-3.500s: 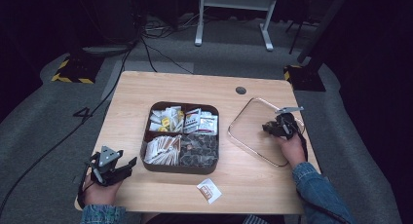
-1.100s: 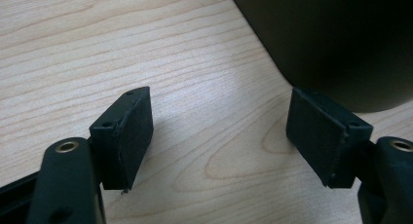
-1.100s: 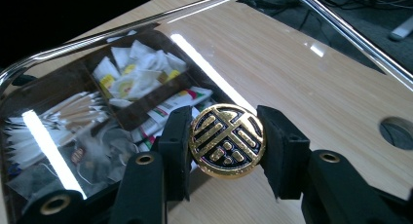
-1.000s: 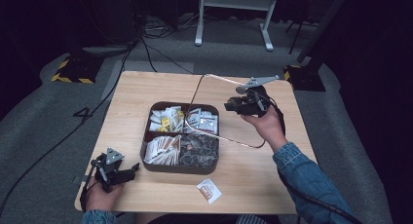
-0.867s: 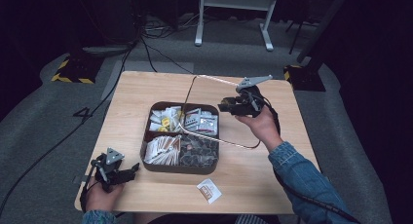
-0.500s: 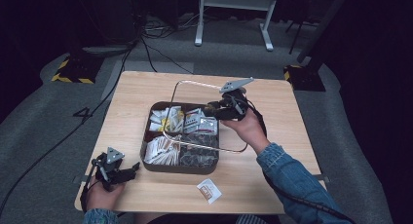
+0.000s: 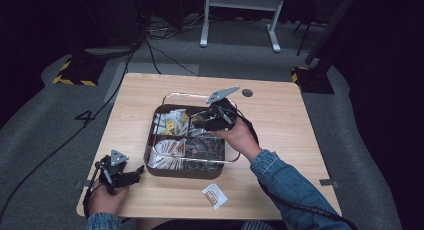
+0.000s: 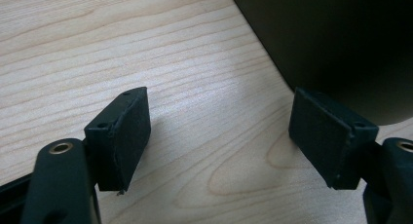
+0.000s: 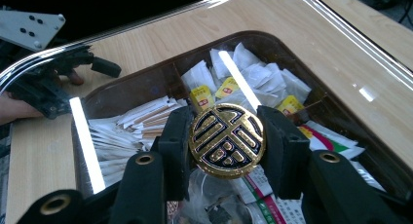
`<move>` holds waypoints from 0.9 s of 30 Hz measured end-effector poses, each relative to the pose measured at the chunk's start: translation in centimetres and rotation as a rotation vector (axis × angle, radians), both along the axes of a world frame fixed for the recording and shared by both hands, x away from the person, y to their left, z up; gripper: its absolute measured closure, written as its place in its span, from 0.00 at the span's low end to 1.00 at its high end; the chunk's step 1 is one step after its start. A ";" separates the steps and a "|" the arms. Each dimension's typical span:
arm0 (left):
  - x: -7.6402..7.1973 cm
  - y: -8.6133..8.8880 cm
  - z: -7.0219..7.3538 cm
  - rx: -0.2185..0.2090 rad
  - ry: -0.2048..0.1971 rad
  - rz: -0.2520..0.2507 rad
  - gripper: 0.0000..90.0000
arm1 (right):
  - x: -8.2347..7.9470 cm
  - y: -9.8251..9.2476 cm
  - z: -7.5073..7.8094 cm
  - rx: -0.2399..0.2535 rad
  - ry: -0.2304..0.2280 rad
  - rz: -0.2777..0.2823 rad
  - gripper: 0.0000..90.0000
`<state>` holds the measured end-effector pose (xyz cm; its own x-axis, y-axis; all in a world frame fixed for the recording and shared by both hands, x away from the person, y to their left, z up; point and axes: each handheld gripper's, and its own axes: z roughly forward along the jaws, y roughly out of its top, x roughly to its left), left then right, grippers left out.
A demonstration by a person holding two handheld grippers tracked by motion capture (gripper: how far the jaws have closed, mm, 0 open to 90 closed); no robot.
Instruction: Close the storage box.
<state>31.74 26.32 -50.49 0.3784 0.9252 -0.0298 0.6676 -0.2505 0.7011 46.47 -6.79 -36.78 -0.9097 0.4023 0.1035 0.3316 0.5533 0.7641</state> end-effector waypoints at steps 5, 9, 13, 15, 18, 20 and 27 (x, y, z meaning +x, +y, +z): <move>0.0 0.0 0.0 0.001 -0.001 0.000 0.26 | 0.0 1.0 -1.3 -0.011 0.012 0.018 0.65; 0.0 0.0 0.0 0.001 -0.001 0.000 0.26 | 0.0 1.6 -2.3 -0.023 0.016 0.024 0.65; 0.0 0.0 0.0 0.000 -0.001 0.001 0.26 | 0.1 2.1 -3.0 -0.028 0.025 0.023 0.65; 0.0 0.0 0.0 0.001 -0.001 0.000 0.26 | 0.2 2.4 -3.7 -0.034 0.032 0.012 0.65; 0.0 0.0 0.0 0.001 -0.001 0.001 0.26 | 0.2 2.5 -3.9 -0.036 0.034 0.009 0.65; 0.0 0.0 0.0 0.001 -0.001 0.000 0.26 | 0.3 2.6 -4.2 -0.038 0.038 0.004 0.65; 0.0 0.0 0.0 0.001 -0.001 0.000 0.26 | 0.6 2.9 -5.0 -0.056 0.039 -0.018 0.65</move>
